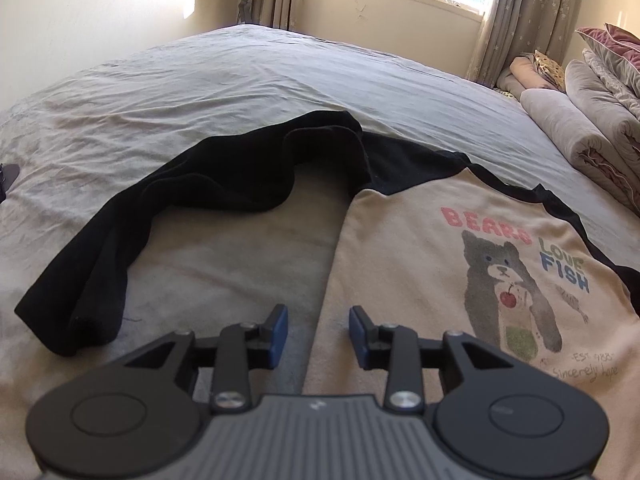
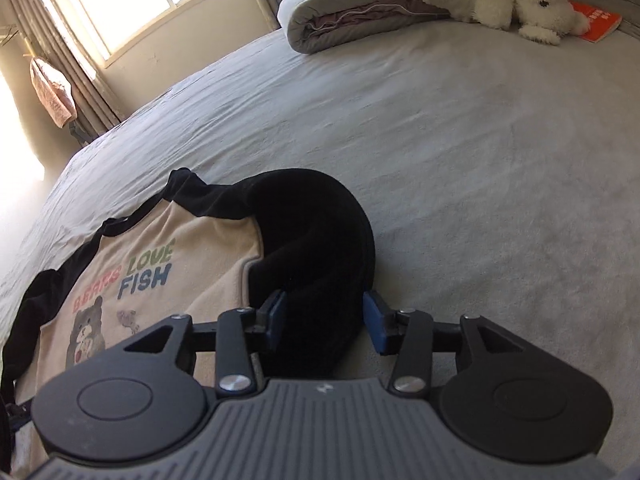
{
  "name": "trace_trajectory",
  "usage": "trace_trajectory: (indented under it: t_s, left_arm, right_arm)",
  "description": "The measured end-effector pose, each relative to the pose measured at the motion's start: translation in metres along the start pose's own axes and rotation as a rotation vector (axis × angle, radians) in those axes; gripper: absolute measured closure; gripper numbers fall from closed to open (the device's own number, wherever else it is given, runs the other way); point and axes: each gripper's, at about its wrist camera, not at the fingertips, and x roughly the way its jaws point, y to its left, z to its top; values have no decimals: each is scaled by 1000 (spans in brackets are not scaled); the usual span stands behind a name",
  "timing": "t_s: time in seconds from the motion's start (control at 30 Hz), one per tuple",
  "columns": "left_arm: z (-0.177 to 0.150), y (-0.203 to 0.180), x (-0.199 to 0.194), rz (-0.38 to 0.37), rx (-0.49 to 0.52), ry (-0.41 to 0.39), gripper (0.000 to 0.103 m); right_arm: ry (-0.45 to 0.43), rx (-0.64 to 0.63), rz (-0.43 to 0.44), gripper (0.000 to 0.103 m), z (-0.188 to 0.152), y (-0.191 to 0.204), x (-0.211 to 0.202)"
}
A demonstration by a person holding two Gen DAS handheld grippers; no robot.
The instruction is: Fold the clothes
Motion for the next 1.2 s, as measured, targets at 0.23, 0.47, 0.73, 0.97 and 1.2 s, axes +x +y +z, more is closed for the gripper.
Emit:
trace_trajectory:
  t_s: [0.23, 0.47, 0.73, 0.97, 1.2]
  left_arm:
    - [-3, -1, -2, 5, 35, -4, 67]
    - [-2, 1, -4, -1, 41, 16, 67]
    - [-1, 10, -11, -21, 22, 51, 67]
    - [0, 18, -14, -49, -21, 81, 67]
    - [1, 18, -14, -51, -35, 91, 65]
  right_arm:
    - [12, -36, 7, 95, 4, -2, -5]
    - [-186, -145, -224, 101, 31, -11, -25]
    - [-382, -227, -341, 102, 36, -15, -36]
    - [-135, -51, -141, 51, 35, -27, -34]
    - [81, -48, -89, 37, 2, -11, -16]
